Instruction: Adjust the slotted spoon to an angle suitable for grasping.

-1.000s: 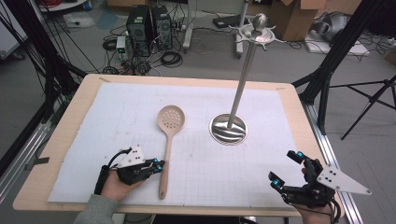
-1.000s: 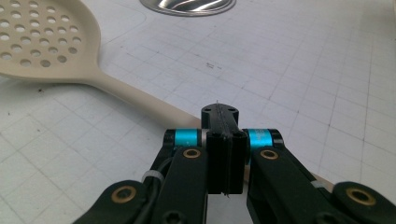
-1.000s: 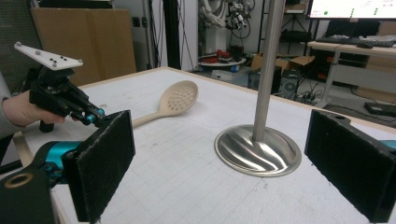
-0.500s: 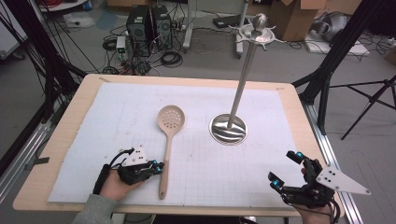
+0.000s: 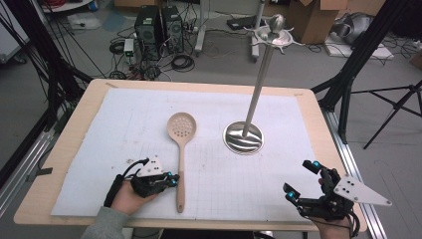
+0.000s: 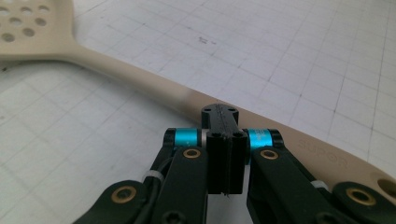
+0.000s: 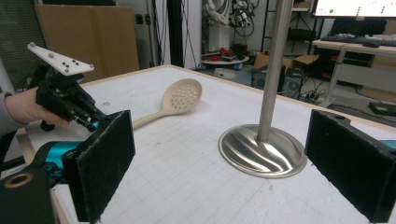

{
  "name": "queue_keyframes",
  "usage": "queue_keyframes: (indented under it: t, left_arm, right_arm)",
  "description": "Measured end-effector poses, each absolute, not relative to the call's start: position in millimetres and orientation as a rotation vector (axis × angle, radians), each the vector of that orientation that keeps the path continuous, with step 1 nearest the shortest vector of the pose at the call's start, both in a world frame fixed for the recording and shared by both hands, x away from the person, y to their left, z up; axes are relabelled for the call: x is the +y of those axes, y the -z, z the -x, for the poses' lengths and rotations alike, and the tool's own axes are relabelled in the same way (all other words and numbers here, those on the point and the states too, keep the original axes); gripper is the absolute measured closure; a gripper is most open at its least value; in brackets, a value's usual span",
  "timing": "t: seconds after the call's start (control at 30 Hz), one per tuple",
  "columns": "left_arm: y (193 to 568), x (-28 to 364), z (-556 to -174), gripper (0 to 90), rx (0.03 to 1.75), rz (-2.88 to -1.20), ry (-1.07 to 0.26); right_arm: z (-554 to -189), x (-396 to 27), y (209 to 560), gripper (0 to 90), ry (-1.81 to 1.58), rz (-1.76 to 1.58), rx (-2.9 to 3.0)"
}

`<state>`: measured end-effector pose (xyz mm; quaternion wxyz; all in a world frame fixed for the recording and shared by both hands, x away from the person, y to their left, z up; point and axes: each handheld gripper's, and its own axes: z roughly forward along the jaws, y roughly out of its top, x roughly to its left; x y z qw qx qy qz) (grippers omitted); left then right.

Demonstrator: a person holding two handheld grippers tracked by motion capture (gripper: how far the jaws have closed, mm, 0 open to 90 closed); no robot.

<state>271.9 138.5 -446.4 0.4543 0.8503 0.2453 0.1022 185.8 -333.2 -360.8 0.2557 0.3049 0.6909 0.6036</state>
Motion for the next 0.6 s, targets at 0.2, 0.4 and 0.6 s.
queue_keyframes:
  t: [0.2,0.4,0.6]
  left_arm:
    - [446,113,-276,89.6,0.573,-2.118,-0.234]
    - [447,90,-280,89.6,0.557,-2.134,-0.218]
    - [443,83,-284,89.6,0.541,-2.127,-0.204]
  right_arm:
    - [-190,-332,361,7.4,-1.65,-0.825,1.881]
    - [-192,-331,360,7.4,-1.662,-0.815,1.88]
    - [-192,-331,359,7.4,-1.669,-0.806,1.878]
